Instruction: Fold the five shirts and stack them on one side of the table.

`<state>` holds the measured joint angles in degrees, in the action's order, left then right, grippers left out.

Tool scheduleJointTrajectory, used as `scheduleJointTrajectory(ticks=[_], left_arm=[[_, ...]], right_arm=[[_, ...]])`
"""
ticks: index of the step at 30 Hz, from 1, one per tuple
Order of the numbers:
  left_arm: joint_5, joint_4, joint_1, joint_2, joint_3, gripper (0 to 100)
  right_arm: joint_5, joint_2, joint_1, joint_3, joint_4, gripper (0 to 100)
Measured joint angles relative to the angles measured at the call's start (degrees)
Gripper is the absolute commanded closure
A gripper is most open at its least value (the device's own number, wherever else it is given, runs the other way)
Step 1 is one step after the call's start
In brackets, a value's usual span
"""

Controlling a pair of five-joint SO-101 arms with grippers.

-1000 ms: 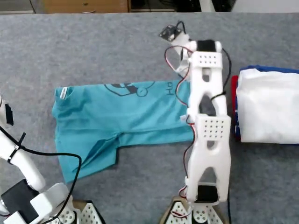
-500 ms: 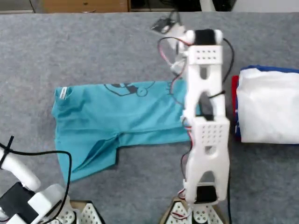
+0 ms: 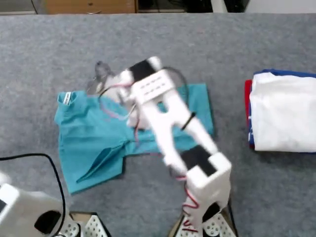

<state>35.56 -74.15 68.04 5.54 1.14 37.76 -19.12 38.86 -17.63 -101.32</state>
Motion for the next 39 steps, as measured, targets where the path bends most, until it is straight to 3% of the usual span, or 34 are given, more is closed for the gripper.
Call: scheduleJointTrajectory(ticks=[11,17,26,39], left_arm=[[3.43,0.09,8.70,10.46,8.53,98],[3.43,0.18,11.43,10.46,8.79,98],[3.43,0.18,12.66,10.64,8.79,98],[3.43,0.18,12.66,10.64,8.79,98]], right_arm=[[-0.79,-1.76,15.47,0.88,1.41,85.9],[-7.21,-6.33,15.65,-1.58,9.58,99.8],[-11.08,-16.53,15.65,-8.00,12.66,99.7],[-12.66,-23.74,15.56,-7.30,0.26,99.7]])
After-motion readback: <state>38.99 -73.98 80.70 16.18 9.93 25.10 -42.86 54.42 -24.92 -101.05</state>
